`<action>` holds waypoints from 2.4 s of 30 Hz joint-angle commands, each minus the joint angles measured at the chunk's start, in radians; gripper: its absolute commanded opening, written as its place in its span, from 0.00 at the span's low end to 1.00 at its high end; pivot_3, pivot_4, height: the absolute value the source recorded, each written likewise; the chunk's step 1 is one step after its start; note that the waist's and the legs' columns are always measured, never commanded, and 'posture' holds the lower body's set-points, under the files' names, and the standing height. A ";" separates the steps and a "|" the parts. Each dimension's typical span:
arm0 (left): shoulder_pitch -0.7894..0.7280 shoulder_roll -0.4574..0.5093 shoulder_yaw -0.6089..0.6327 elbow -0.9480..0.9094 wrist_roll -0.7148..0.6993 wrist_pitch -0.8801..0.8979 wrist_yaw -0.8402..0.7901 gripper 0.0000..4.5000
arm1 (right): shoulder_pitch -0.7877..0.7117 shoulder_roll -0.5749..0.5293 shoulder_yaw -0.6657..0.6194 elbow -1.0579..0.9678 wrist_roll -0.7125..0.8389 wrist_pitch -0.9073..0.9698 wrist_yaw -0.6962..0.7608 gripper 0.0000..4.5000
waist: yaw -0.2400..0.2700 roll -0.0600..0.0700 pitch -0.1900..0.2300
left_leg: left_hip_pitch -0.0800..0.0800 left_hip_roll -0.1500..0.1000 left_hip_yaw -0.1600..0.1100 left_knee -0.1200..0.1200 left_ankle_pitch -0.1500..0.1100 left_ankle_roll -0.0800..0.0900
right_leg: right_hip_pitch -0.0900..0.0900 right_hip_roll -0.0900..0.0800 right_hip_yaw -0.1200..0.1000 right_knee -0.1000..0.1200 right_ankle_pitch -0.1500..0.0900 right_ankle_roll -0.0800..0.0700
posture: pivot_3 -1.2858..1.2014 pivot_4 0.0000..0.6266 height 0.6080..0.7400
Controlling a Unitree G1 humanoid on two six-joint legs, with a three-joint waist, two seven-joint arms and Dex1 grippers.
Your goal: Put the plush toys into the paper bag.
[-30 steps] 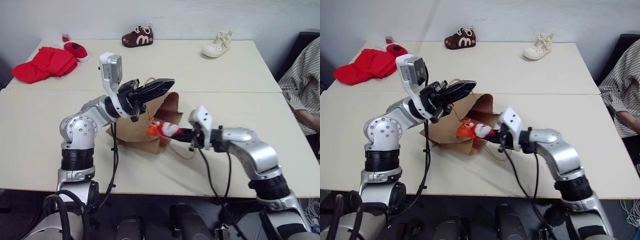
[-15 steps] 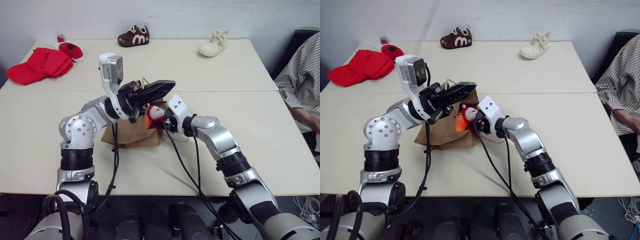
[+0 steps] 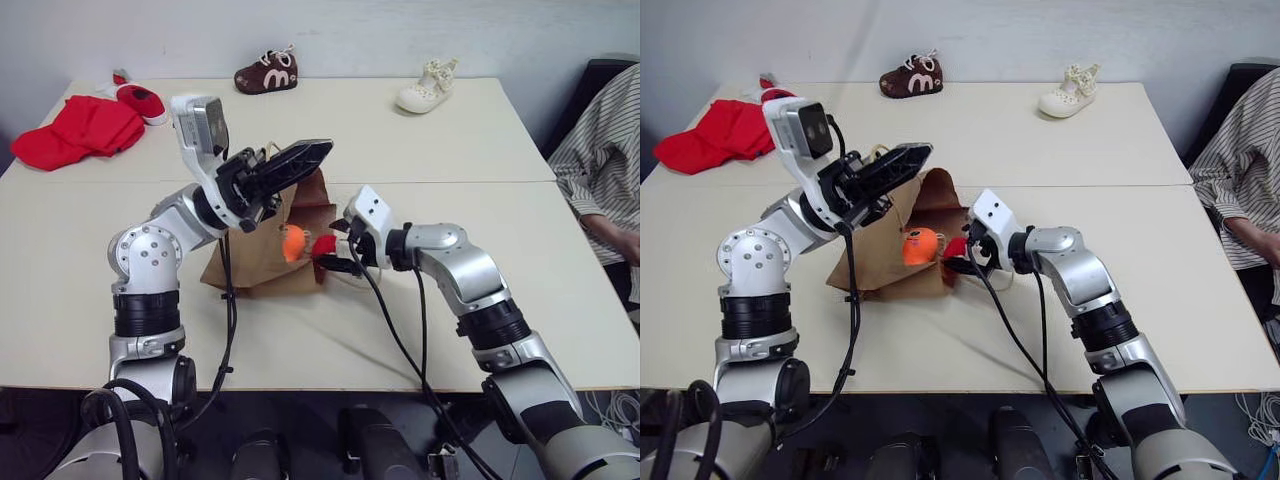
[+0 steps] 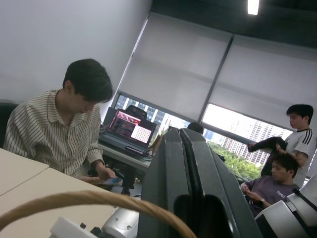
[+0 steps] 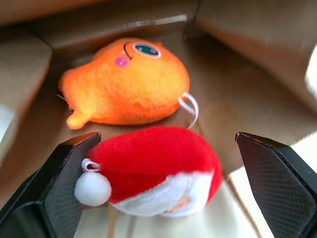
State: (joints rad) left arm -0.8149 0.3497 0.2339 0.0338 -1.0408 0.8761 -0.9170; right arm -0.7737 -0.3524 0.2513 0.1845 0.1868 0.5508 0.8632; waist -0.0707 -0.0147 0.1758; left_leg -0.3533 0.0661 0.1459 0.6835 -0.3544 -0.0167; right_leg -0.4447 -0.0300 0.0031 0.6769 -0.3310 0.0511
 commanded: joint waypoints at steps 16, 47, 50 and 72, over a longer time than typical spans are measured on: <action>-0.022 0.068 -0.022 0.020 -0.016 0.068 -0.038 0.00 | 0.004 0.045 -0.053 0.047 0.033 -0.109 0.042 0.28 | -0.012 0.000 0.000 | 0.000 0.000 0.000 0.000 0.000 0.000 | 0.000 0.000 0.000 0.000 0.000 0.000 | 0.52 0.24 1.00; -0.018 0.114 0.009 -0.024 -0.137 0.226 -0.007 0.00 | -0.043 0.247 -0.079 0.175 0.058 -0.120 -0.001 0.71 | -0.016 0.000 0.000 | 0.000 0.000 0.000 -0.001 0.000 0.000 | 0.000 -0.001 -0.001 0.004 -0.001 -0.001 | 0.52 0.24 1.00; -0.017 0.114 0.008 -0.021 -0.136 0.216 -0.006 0.00 | -0.039 0.176 -0.102 0.096 0.134 0.013 0.082 0.93 | -0.015 0.000 0.000 | 0.000 0.000 0.000 -0.001 0.000 0.000 | 0.000 -0.001 -0.001 0.003 -0.001 -0.001 | 0.52 0.24 1.00; -0.012 0.130 -0.001 -0.032 -0.138 0.205 -0.016 0.00 | -0.050 -0.034 -0.089 0.278 0.090 0.094 0.123 0.99 | -0.016 0.000 0.000 | 0.000 0.000 0.000 -0.001 0.000 0.000 | -0.001 -0.001 -0.001 0.000 -0.001 -0.001 | 0.52 0.24 1.00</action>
State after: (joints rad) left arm -0.8198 0.4705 0.2205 0.0405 -1.1682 1.0911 -0.9215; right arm -0.7927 -0.4031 0.1409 0.4162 0.3151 0.6695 1.0091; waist -0.0867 -0.0151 0.1759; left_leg -0.3528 0.0663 0.1460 0.6827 -0.3545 -0.0169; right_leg -0.4452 -0.0304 0.0028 0.6774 -0.3316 0.0500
